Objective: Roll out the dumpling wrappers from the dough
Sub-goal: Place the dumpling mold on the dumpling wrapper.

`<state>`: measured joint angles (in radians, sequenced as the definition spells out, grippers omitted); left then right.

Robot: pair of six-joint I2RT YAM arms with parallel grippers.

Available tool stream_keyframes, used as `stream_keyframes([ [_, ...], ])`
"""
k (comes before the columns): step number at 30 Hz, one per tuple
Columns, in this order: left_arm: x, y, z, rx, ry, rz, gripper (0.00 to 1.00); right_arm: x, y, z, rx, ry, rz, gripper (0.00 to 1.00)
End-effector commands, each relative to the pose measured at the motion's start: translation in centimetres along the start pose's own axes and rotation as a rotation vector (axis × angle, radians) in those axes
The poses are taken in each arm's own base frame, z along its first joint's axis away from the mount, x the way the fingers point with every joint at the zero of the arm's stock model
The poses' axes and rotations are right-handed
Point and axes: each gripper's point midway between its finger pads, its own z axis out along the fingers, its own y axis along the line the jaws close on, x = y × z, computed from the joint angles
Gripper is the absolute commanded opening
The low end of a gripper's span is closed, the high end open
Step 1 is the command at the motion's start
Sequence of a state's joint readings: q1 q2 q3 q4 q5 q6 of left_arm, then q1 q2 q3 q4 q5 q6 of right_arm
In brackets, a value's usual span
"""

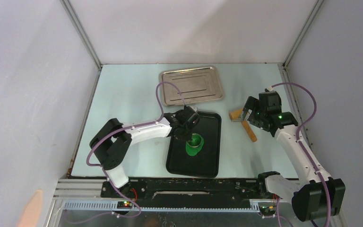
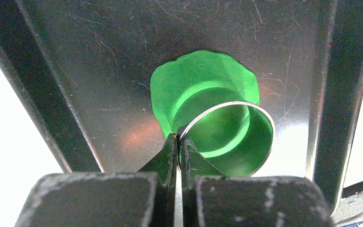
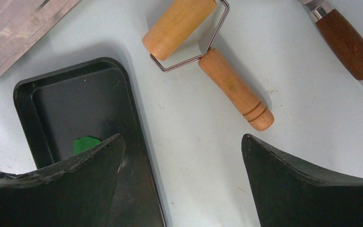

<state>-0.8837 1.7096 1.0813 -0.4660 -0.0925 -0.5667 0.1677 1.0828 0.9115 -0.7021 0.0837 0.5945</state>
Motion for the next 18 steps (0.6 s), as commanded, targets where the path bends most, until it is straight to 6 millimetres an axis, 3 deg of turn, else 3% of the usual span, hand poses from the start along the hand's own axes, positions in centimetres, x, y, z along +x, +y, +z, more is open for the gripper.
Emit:
stream_keyframes([
  [1, -1.8, -0.6, -0.2, 0.001, -0.047, 0.015, 0.01, -0.8, 0.1, -0.7, -0.009, -0.034, 0.011, 0.95],
  [5, -1.6, -0.6, -0.1, -0.002, -0.036, 0.017, 0.14, -0.8, 0.3, -0.8, -0.019, -0.032, 0.014, 0.96],
  [6, -2.2, 0.3, 0.0, -0.015, -0.038, -0.008, 0.17, -0.7, 0.3, -0.8, -0.021, -0.031, 0.015, 0.96],
  [7, -1.6, -0.4, -0.1, -0.008, -0.031, 0.008, 0.20, -0.7, 0.3, -0.8, -0.023, -0.030, 0.014, 0.96],
  [14, -1.9, 0.0, -1.2, -0.033, -0.046, 0.009, 0.34, -0.6, 0.5, -0.8, -0.032, -0.023, 0.018, 0.96],
  [18, -2.6, -0.7, -2.9, 0.001, -0.062, 0.004, 0.35, -0.5, 0.9, -0.9, -0.047, -0.021, 0.017, 0.96],
])
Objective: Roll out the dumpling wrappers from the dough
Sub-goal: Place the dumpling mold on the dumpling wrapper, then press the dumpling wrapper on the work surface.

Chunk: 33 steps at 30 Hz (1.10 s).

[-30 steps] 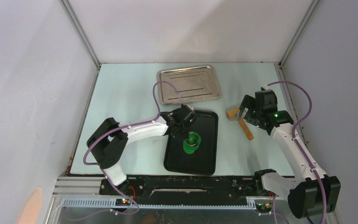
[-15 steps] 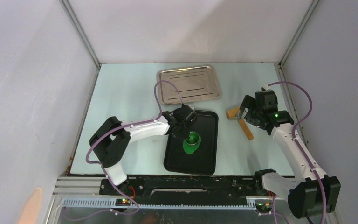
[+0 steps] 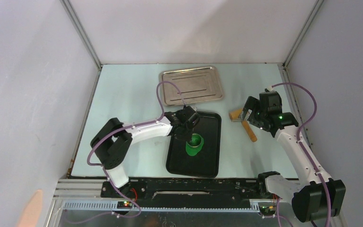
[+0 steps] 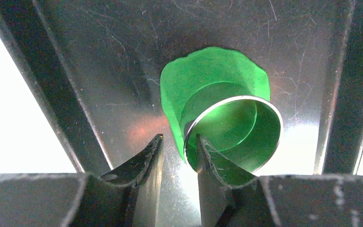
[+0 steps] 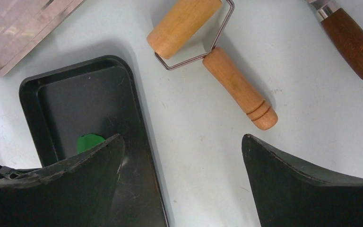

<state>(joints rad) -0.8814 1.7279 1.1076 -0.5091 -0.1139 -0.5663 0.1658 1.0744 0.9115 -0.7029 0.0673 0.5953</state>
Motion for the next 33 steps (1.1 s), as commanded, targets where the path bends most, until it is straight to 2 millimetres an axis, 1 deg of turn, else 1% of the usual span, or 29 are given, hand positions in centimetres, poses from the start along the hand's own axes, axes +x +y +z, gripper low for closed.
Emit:
stream_keyframes([
  [1, -2.7, -1.5, -3.5, 0.058, -0.081, -0.002, 0.36, -0.5, 0.9, -0.7, -0.036, -0.025, 0.005, 0.96],
  [4, -3.2, -2.5, -5.1, 0.111, -0.095, -0.017, 0.40, 0.1, 1.9, -0.8, -0.057, -0.020, -0.024, 0.96],
  [6, -3.4, -2.5, -5.9, 0.120, -0.101, -0.021, 0.42, 0.8, 2.8, -0.7, -0.082, 0.001, -0.045, 0.97],
  [8, -3.5, -2.4, -6.8, 0.121, -0.114, -0.026, 0.42, 2.1, 4.4, -0.7, -0.132, 0.042, -0.081, 0.96],
  [10, -3.3, -1.7, -7.1, 0.104, -0.119, -0.036, 0.42, 3.8, 6.4, -0.6, -0.202, 0.094, -0.127, 0.93],
  [11, -3.0, -1.2, -7.2, 0.100, -0.117, -0.050, 0.41, 4.6, 7.5, -0.6, -0.236, 0.114, -0.158, 0.90],
  [12, -2.6, -1.1, -7.0, 0.127, -0.106, -0.073, 0.37, 5.5, 8.6, -0.6, -0.272, 0.130, -0.193, 0.84],
  [13, -2.2, -1.0, -6.9, 0.169, -0.093, -0.104, 0.34, 6.5, 9.5, -0.6, -0.311, 0.145, -0.226, 0.80],
  [14, -1.7, -1.1, -6.6, 0.216, -0.079, -0.137, 0.34, 7.7, 10.5, -0.5, -0.362, 0.165, -0.254, 0.74],
  [15, -1.6, -1.1, -6.5, 0.255, -0.082, -0.165, 0.34, 8.7, 11.4, -0.4, -0.416, 0.184, -0.273, 0.69],
  [17, -1.2, -0.7, -6.2, 0.280, -0.084, -0.191, 0.37, 10.0, 13.1, -0.2, -0.509, 0.196, -0.290, 0.64],
  [20, -0.9, -0.4, -5.9, 0.288, -0.087, -0.201, 0.41, 11.5, 14.0, 0.6, -0.535, 0.201, -0.319, 0.64],
  [22, -0.7, -0.4, -5.6, 0.299, -0.089, -0.217, 0.49, 11.9, 14.4, 1.1, -0.547, 0.220, -0.313, 0.63],
  [23, -0.6, -0.5, -5.4, 0.309, -0.091, -0.226, 0.50, 12.4, 14.5, 1.3, -0.556, 0.250, -0.313, 0.62],
  [24, -0.5, -0.5, -5.3, 0.315, -0.090, -0.233, 0.51, 12.8, 14.6, 1.7, -0.562, 0.276, -0.311, 0.58],
  [26, -0.3, -0.5, -4.9, 0.320, -0.084, -0.250, 0.51, 13.7, 14.6, 2.4, -0.570, 0.326, -0.307, 0.46],
  [27, -0.1, -0.4, -4.8, 0.321, -0.081, -0.258, 0.51, 14.2, 14.7, 2.8, -0.568, 0.343, -0.304, 0.43],
  [30, -0.1, -0.5, -4.7, 0.337, -0.090, -0.282, 0.49, 15.1, 14.9, 3.8, -0.562, 0.372, -0.302, 0.41],
  [33, -0.3, -0.3, -4.6, 0.339, -0.100, -0.313, 0.48, 15.5, 15.2, 4.4, -0.576, 0.385, -0.300, 0.41],
])
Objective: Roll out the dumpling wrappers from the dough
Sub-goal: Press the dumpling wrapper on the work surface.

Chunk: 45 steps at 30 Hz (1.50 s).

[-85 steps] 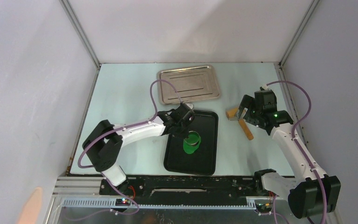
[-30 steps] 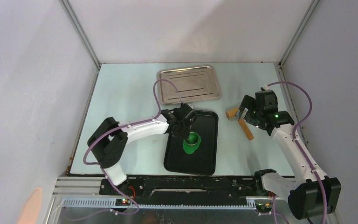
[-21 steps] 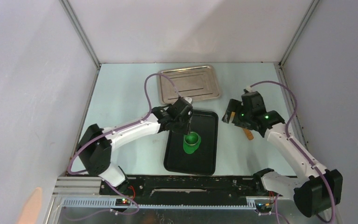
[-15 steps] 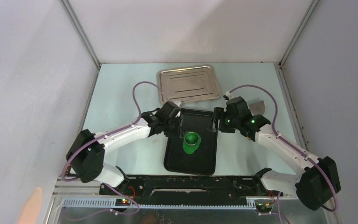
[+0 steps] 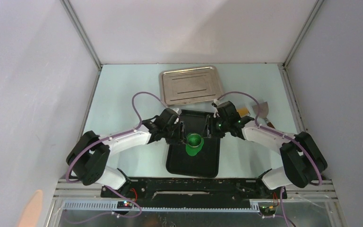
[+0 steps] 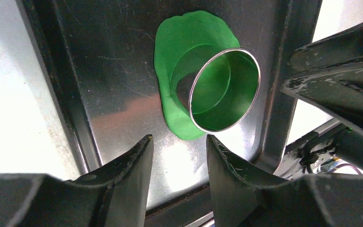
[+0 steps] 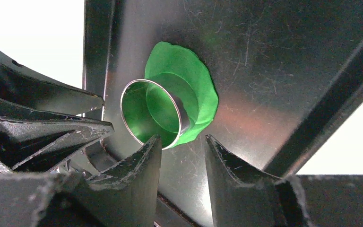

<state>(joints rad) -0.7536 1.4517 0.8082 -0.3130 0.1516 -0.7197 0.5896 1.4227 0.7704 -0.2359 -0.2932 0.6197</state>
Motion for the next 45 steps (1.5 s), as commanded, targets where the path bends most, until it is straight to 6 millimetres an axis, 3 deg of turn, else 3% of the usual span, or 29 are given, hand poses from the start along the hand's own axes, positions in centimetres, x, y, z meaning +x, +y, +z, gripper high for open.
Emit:
stream_keyframes([
  [1, -1.9, -1.7, -0.8, 0.088, -0.076, -0.052, 0.49, -1.2, 1.9, 0.8, -0.089, -0.028, -0.020, 0.41],
  [14, -2.7, -2.5, -0.9, 0.119, -0.066, -0.046, 0.51, -0.7, 1.5, 1.7, -0.091, 0.005, -0.019, 0.40],
  [31, -1.6, -1.9, 1.6, 0.148, -0.015, -0.091, 0.22, 0.0, 0.9, 2.5, -0.076, 0.040, -0.007, 0.39],
  [45, -1.1, -0.7, 2.2, 0.115, -0.008, -0.107, 0.15, 0.4, 0.7, 2.9, -0.073, 0.058, -0.001, 0.33],
])
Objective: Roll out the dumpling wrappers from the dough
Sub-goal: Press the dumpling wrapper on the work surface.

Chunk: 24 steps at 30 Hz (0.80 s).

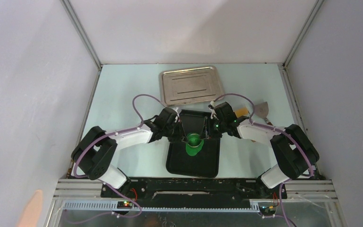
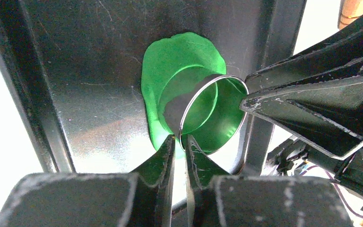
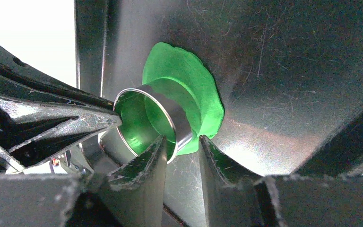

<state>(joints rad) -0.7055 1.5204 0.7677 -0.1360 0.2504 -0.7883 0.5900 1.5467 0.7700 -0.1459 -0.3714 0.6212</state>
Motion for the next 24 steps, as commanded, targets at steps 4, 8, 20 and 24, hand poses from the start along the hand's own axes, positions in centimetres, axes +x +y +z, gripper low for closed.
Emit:
stream_keyframes([
  [4, -0.1, 0.1, 0.4, 0.014, 0.001, -0.015, 0.14, -0.6, 0.7, 0.3, -0.023, -0.013, -0.014, 0.26],
  [8, -0.1, 0.1, 0.4, 0.014, 0.001, -0.016, 0.12, -0.6, 0.7, 0.3, -0.024, -0.011, -0.012, 0.20],
  [20, 0.4, 2.0, 0.9, -0.060, 0.016, -0.045, 0.00, -0.3, 0.2, 0.6, -0.008, 0.002, -0.016, 0.06],
  [24, 0.7, 3.1, 1.1, -0.104, 0.022, -0.056, 0.00, -0.1, -0.1, 0.9, 0.004, 0.011, -0.012, 0.00],
])
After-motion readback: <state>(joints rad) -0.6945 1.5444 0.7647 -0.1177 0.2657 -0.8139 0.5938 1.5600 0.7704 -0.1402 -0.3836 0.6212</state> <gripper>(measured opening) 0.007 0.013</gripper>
